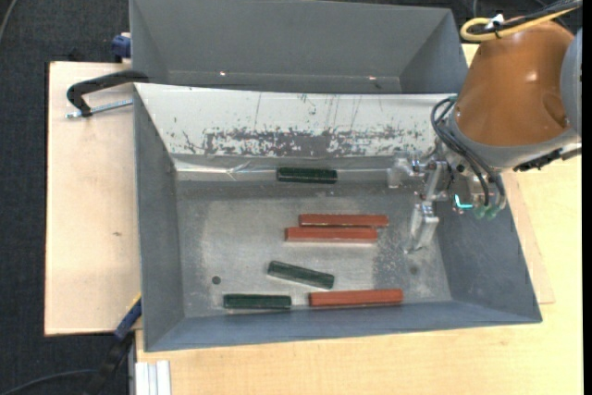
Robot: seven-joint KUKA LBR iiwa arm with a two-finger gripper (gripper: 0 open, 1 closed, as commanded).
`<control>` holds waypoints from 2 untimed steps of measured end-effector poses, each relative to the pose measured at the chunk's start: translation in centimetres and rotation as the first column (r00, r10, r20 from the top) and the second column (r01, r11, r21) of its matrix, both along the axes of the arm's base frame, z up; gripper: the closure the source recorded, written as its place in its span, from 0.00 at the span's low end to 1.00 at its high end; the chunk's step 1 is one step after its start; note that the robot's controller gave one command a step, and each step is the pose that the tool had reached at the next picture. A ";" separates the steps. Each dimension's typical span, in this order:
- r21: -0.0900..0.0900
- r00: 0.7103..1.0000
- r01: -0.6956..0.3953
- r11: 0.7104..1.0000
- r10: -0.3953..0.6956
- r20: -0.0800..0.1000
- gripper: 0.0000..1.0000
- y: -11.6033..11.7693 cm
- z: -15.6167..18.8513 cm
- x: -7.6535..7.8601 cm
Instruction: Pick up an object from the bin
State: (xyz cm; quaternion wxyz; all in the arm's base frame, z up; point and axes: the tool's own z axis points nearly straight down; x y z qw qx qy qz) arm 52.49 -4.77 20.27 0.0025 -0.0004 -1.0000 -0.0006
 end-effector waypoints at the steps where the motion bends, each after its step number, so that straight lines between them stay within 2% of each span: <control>1: 0.001 0.995 -0.103 0.995 0.103 0.002 0.00 2.7 -10.8 4.7; 2: 0.001 0.997 0.081 0.997 -0.081 0.003 0.00 3.3 -13.3 3.4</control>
Offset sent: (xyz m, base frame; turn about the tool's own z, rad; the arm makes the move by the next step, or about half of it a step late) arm 0.0472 0.0249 -0.1040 -0.1017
